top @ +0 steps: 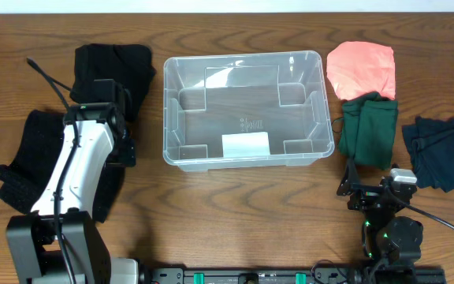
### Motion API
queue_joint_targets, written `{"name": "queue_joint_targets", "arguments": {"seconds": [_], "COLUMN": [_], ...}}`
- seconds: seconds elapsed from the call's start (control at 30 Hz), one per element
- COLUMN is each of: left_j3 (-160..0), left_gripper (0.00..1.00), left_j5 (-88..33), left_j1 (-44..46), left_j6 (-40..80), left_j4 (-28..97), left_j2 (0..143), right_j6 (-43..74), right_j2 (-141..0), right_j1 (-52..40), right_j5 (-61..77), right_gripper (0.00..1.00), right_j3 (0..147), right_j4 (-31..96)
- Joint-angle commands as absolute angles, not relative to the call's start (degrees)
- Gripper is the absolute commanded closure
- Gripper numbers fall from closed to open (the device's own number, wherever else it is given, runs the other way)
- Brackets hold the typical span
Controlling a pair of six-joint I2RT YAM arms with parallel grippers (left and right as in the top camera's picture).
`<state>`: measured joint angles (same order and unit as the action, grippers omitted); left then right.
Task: Pack container
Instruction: 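Reach the left gripper down and grasp the black sparkly knit garment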
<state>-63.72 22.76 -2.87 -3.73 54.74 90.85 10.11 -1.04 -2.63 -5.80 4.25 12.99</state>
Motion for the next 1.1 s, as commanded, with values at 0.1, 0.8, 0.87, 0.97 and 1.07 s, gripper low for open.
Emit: {"name": "queue_joint_targets", "arguments": {"seconds": [0.1,0.8,0.87,0.97,1.07], "left_j3": [-63.92,-60.47,-59.02,-57.67,-56.42], "left_gripper": [0.02,0.02,0.02,0.02,0.02], "left_j5": [24.62,29.52,30.11,31.22,33.78], "left_j1": [-2.76,-0.58,-0.56,-0.58,-0.78], "left_j6": [-10.46,-2.76,-2.79,-2.72,-2.94], "left_j4": [53.36,50.09,48.25,45.78,43.99], "left_j2": [94.98,102.78,102.78,102.78,102.78], "right_j6": [10.68,10.68,10.68,10.68,10.68], "right_j2": [-0.75,-0.75,-0.75,-0.75,-0.75], "right_j1": [-1.98,-1.98,-1.98,-1.98,-1.98], "right_j5": [-5.58,-5.58,-5.58,-5.58,-5.58], "right_gripper": [0.01,0.01,0.01,0.01,0.01], "right_j3": [4.08,4.08,4.08,4.08,4.08], "right_j4": [13.06,13.06,13.06,13.06,13.06]}}
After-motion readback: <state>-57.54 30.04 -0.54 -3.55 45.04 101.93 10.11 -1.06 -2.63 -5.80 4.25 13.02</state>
